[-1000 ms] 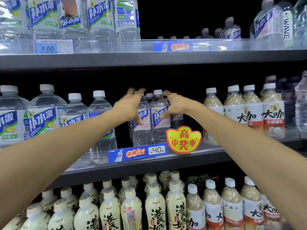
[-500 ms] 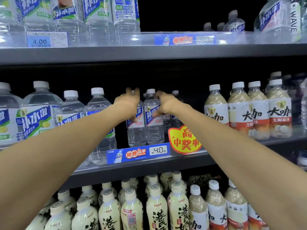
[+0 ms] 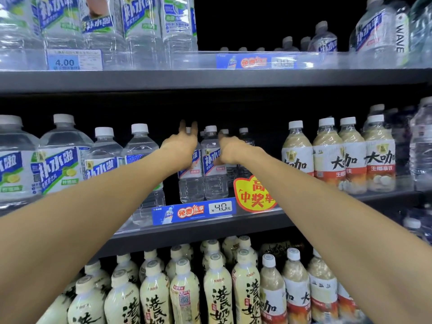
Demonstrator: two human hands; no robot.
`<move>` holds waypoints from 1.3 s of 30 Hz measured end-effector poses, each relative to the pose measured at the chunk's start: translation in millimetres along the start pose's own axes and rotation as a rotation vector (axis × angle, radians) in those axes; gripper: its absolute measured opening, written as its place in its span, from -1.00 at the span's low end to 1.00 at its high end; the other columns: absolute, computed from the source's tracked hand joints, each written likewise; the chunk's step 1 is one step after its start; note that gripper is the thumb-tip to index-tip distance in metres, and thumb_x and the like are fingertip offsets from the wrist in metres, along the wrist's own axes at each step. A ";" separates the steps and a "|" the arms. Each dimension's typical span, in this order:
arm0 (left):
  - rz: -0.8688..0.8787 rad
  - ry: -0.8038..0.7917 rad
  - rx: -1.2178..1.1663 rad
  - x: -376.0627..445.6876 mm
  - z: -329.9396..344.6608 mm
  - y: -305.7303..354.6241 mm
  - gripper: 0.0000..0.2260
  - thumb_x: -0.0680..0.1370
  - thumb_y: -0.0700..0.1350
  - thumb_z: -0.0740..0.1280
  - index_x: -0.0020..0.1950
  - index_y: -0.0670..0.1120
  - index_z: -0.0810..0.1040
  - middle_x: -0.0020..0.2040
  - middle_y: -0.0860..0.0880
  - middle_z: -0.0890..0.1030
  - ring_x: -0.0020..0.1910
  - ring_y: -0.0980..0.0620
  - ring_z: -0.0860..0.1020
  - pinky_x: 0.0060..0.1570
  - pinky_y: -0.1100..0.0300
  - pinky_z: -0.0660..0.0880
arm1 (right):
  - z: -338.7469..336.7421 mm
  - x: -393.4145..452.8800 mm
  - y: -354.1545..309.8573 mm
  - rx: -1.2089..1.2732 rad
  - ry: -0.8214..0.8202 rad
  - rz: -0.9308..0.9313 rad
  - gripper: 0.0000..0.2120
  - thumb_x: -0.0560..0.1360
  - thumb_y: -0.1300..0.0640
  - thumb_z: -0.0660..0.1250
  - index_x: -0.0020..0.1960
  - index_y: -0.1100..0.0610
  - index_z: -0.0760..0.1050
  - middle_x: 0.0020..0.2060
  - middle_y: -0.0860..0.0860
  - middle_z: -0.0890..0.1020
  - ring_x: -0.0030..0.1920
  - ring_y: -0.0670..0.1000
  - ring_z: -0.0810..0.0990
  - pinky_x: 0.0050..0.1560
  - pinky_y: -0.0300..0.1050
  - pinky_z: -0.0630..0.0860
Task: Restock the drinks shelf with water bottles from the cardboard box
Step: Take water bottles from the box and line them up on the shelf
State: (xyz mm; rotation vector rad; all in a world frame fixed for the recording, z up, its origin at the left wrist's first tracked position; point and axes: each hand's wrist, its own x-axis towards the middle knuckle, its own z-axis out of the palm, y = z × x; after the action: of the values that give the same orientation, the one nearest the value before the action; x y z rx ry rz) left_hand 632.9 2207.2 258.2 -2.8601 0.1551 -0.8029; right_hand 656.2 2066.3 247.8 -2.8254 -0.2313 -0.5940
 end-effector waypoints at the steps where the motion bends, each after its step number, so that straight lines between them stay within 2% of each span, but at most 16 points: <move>1: 0.028 0.024 0.000 -4.9 -2.1 0.2 -0.05 0.45 -0.12 0.49 0.59 -0.05 -0.13 0.58 -0.22 -0.09 0.41 -0.30 0.34 0.24 -0.12 0.45 | -2.3 -5.8 -1.0 -0.034 0.007 -0.007 -0.33 0.47 -0.03 0.43 0.45 0.19 0.24 0.28 0.19 0.49 0.22 0.20 0.53 0.15 0.03 0.51; 3: 0.118 0.104 -0.002 -20.5 -9.3 0.5 -0.20 0.50 -0.03 0.42 0.58 -0.05 0.00 0.58 -0.16 0.05 0.45 -0.24 0.29 0.25 -0.15 0.43 | -6.6 -21.2 -1.1 -0.098 0.097 -0.052 -0.40 0.49 -0.04 0.39 0.41 0.17 0.28 0.30 0.17 0.47 0.24 0.21 0.51 0.12 0.06 0.47; 5: 0.207 0.212 0.006 -39.2 -15.6 1.8 -0.38 0.54 0.00 0.33 0.54 -0.02 0.16 0.48 -0.08 0.28 0.38 -0.17 0.38 0.11 -0.14 0.48 | -9.1 -41.2 -2.8 -0.152 0.217 -0.127 -0.45 0.52 0.00 0.34 0.43 0.12 0.27 0.32 0.14 0.45 0.27 0.22 0.48 0.09 0.09 0.46; 7: 0.247 0.302 0.003 -57.6 -17.5 4.3 -0.50 0.56 -0.01 0.27 0.48 -0.01 0.26 0.35 -0.05 0.42 0.27 -0.14 0.47 -0.03 -0.08 0.50 | -10.9 -60.7 -7.9 -0.171 0.340 -0.199 -0.51 0.55 0.05 0.29 0.43 0.12 0.27 0.29 0.11 0.46 0.26 0.19 0.47 0.01 0.06 0.46; 11: 0.319 0.436 -0.110 -93.6 -6.7 5.3 -0.60 0.56 -0.04 0.26 0.39 -0.03 0.35 0.21 -0.02 0.50 0.20 -0.07 0.49 -0.14 0.01 0.50 | -5.2 -104.8 -14.1 -0.184 0.486 -0.299 -0.64 0.57 0.04 0.24 0.32 0.13 0.35 0.18 0.06 0.50 0.18 0.11 0.48 -0.13 -0.05 0.38; 14: 0.435 0.478 -0.237 -125.5 10.5 6.5 -0.66 0.56 -0.05 0.26 0.33 0.02 0.39 0.14 0.04 0.52 0.16 -0.03 0.49 -0.22 0.04 0.53 | 11.2 -144.2 -3.5 -0.123 0.494 -0.330 -0.77 0.56 0.04 0.21 0.18 0.08 0.38 0.03 0.01 0.53 0.05 0.08 0.51 -0.21 -0.06 0.43; 16: 0.511 0.448 -0.302 -145.7 25.3 11.4 -0.68 0.55 -0.06 0.25 0.31 0.01 0.41 0.11 0.05 0.51 0.14 -0.03 0.50 -0.18 -0.02 0.56 | 25.1 -168.4 6.3 -0.111 0.480 -0.332 -0.82 0.56 0.03 0.21 0.11 0.08 0.37 -0.03 -0.01 0.55 -0.01 0.08 0.52 -0.28 -0.06 0.40; 22: 0.626 0.326 -0.414 -191.1 64.6 29.4 -0.74 0.56 -0.06 0.25 0.24 -0.01 0.46 0.07 0.04 0.52 0.11 -0.03 0.51 -0.13 -0.05 0.54 | 64.7 -230.3 23.4 -0.074 0.349 -0.280 -0.85 0.56 0.00 0.21 0.04 0.06 0.39 -0.13 -0.02 0.57 -0.11 0.13 0.56 -0.30 -0.04 0.39; 27: 0.683 0.236 -0.479 -236.8 114.6 47.0 -0.77 0.56 -0.03 0.19 0.19 -0.02 0.47 0.01 0.04 0.53 0.03 -0.02 0.55 -0.27 -0.02 0.55 | 114.2 -282.0 35.4 -0.012 0.230 -0.255 -0.87 0.56 0.02 0.19 0.02 0.07 0.38 -0.16 0.00 0.56 -0.18 0.13 0.57 -0.31 0.02 0.50; 31: 0.705 0.017 -0.495 -288.9 178.7 66.7 -0.78 0.57 -0.06 0.25 0.20 -0.03 0.47 0.00 0.02 0.52 0.02 -0.02 0.55 -0.27 0.01 0.55 | 169.3 -337.1 53.0 -0.030 0.026 -0.156 -0.86 0.57 0.01 0.18 0.04 0.06 0.38 -0.11 0.02 0.59 -0.13 0.16 0.61 -0.30 -0.01 0.48; 34: 0.710 -0.158 -0.511 -337.6 216.3 80.6 -0.81 0.56 -0.02 0.24 0.16 0.01 0.48 0.01 0.04 0.53 0.03 -0.02 0.56 -0.19 0.02 0.54 | 209.5 -379.0 67.1 -0.091 -0.166 -0.074 -0.84 0.57 -0.01 0.15 0.06 0.06 0.38 -0.06 0.04 0.61 -0.05 0.19 0.63 -0.24 -0.02 0.44; 36: 0.709 -0.285 -0.520 -371.2 236.3 88.3 -0.81 0.58 0.00 0.20 0.17 0.05 0.46 0.05 0.08 0.53 0.06 0.02 0.55 -0.14 0.06 0.54 | 231.9 -407.4 77.3 -0.111 -0.302 -0.072 -0.82 0.60 -0.01 0.13 0.11 0.05 0.37 -0.06 0.04 0.62 -0.05 0.19 0.64 -0.31 -0.10 0.40; 38: 0.716 -0.417 -0.519 -404.2 256.7 96.8 -0.80 0.59 0.00 0.17 0.19 0.07 0.45 0.09 0.10 0.53 0.08 0.02 0.56 -0.12 0.10 0.53 | 254.5 -432.7 86.1 -0.128 -0.430 -0.144 -0.84 0.61 0.02 0.14 0.12 0.05 0.40 -0.11 0.04 0.64 -0.13 0.14 0.66 -0.47 -0.15 0.33; 39: 0.734 -0.476 -0.495 -418.2 268.4 101.4 -0.79 0.59 -0.01 0.17 0.21 0.06 0.45 0.11 0.09 0.53 0.09 0.01 0.55 -0.13 0.11 0.51 | 266.4 -443.1 90.2 -0.145 -0.495 -0.187 -0.83 0.60 0.03 0.15 0.12 0.06 0.42 -0.11 0.05 0.65 -0.14 0.13 0.66 -0.47 -0.14 0.34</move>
State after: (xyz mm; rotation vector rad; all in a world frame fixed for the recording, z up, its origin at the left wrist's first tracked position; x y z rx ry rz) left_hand 412.5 2203.4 -198.6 -2.9250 1.3841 0.0800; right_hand 373.5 2005.7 -190.2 -3.0689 -0.5656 0.0743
